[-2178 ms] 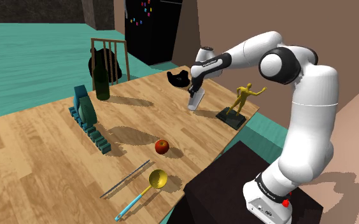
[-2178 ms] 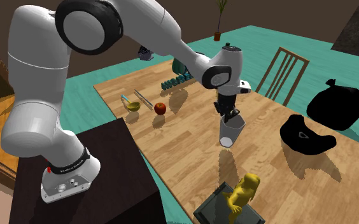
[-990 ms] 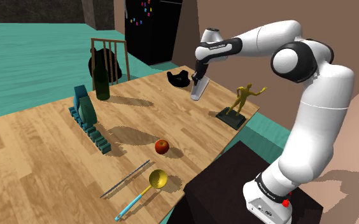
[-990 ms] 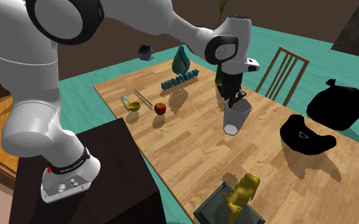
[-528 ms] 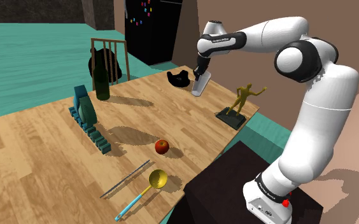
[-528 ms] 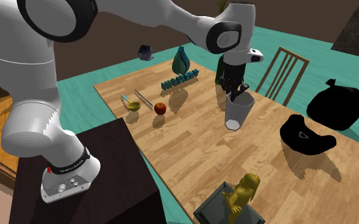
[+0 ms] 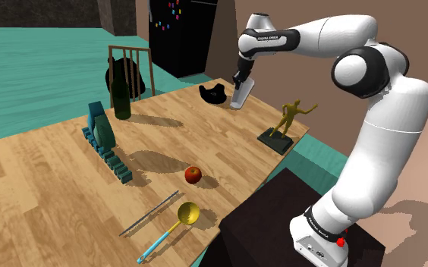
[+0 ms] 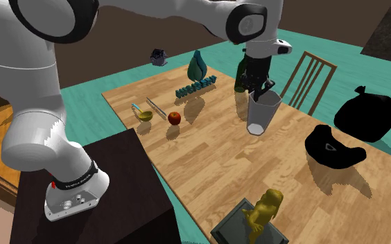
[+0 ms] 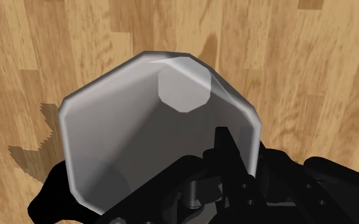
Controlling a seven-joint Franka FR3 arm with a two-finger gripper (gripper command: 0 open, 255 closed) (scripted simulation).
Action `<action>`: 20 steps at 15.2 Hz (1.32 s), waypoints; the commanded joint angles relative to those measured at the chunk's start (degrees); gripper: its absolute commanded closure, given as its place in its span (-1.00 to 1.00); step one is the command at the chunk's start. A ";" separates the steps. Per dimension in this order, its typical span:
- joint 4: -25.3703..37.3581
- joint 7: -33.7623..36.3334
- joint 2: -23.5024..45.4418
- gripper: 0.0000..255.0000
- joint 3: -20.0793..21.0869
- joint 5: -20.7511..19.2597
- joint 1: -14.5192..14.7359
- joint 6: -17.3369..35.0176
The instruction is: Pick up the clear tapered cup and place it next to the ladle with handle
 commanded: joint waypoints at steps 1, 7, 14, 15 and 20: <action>1.45 -0.04 -0.12 1.00 0.01 0.01 0.03 -1.56; 1.77 0.81 -2.40 1.00 0.21 -0.37 0.78 -4.23; -13.34 8.73 -13.67 1.00 2.57 -2.79 5.58 -0.97; -15.11 9.93 -15.08 1.00 3.05 -3.06 6.19 -0.71; -22.79 16.02 -21.46 1.00 5.75 -3.95 9.14 -0.01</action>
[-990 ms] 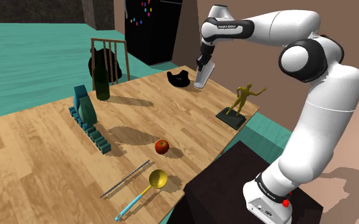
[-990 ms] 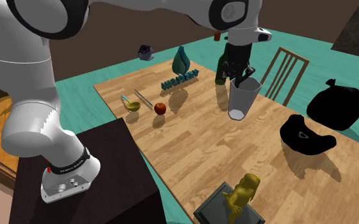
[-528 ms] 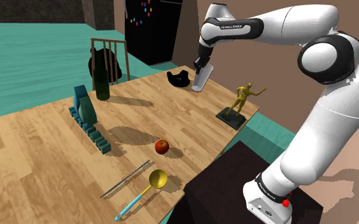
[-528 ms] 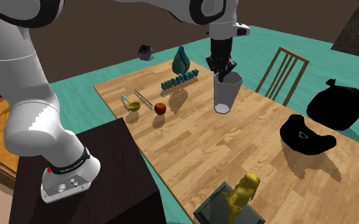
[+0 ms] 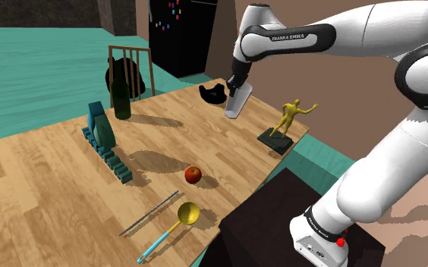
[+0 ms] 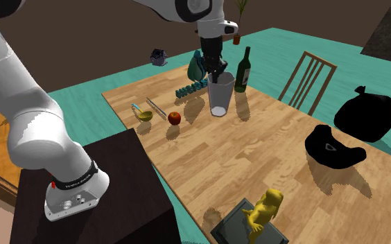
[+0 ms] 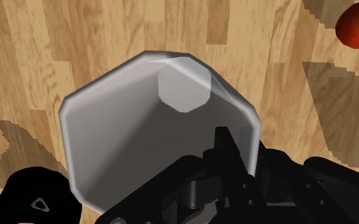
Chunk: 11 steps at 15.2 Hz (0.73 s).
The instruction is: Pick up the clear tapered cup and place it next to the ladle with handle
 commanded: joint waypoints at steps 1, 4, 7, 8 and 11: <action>-3.13 2.56 -2.77 1.00 1.19 -0.24 1.18 0.15; -6.67 6.29 -5.95 1.00 3.17 -0.31 2.88 0.11; -9.61 10.05 -8.73 1.00 5.33 -0.09 4.60 -0.14; -10.46 11.32 -9.57 1.00 6.08 0.03 5.18 -0.26; -12.61 15.13 -11.78 1.00 8.43 0.56 6.95 -0.71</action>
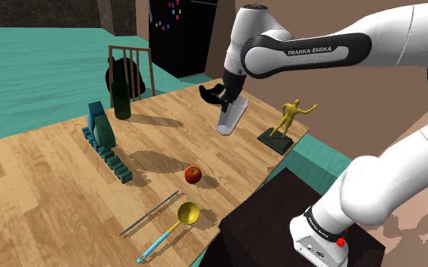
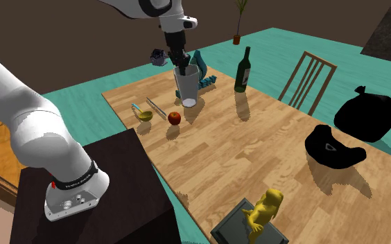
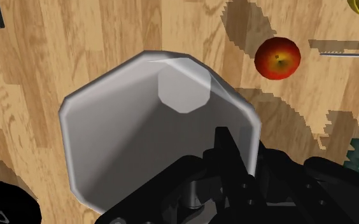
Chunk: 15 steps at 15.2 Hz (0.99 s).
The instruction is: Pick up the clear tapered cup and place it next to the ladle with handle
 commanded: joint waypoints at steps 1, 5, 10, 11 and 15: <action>-1.46 2.44 -1.63 1.00 1.48 0.43 1.12 -0.41; -3.16 7.64 -3.64 1.00 4.86 1.46 3.54 -1.21; -3.81 14.32 -4.85 1.00 9.33 2.86 6.58 -2.35; -3.74 15.69 -4.91 1.00 10.24 3.12 7.18 -2.59; -2.83 21.29 -4.51 1.00 14.01 4.04 9.49 -3.55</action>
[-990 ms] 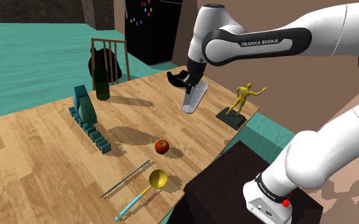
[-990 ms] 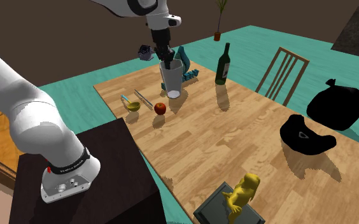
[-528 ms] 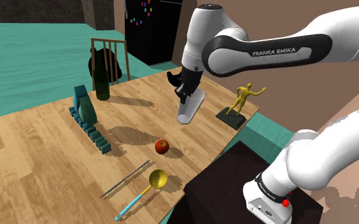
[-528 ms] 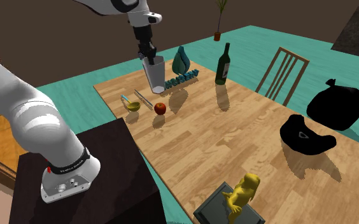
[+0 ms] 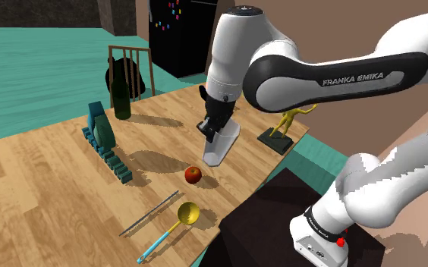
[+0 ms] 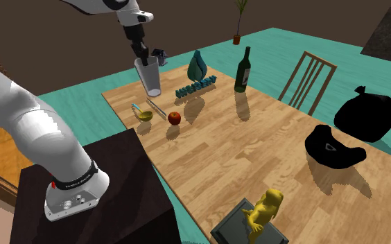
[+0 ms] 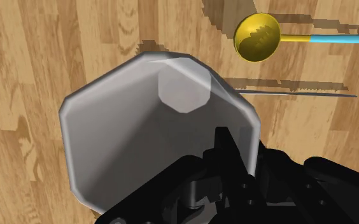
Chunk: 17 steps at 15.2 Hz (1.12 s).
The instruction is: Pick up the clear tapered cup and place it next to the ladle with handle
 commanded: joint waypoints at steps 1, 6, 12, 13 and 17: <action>0.53 2.87 0.30 1.00 1.86 0.43 1.12 -0.45; 3.44 10.28 2.61 1.00 6.74 0.77 3.74 -1.70; 9.07 19.86 7.74 1.00 12.63 -0.49 6.73 -3.44; 10.24 21.54 8.86 1.00 13.58 -0.93 7.25 -3.78; 15.63 28.51 14.16 1.00 17.23 -3.47 9.62 -5.42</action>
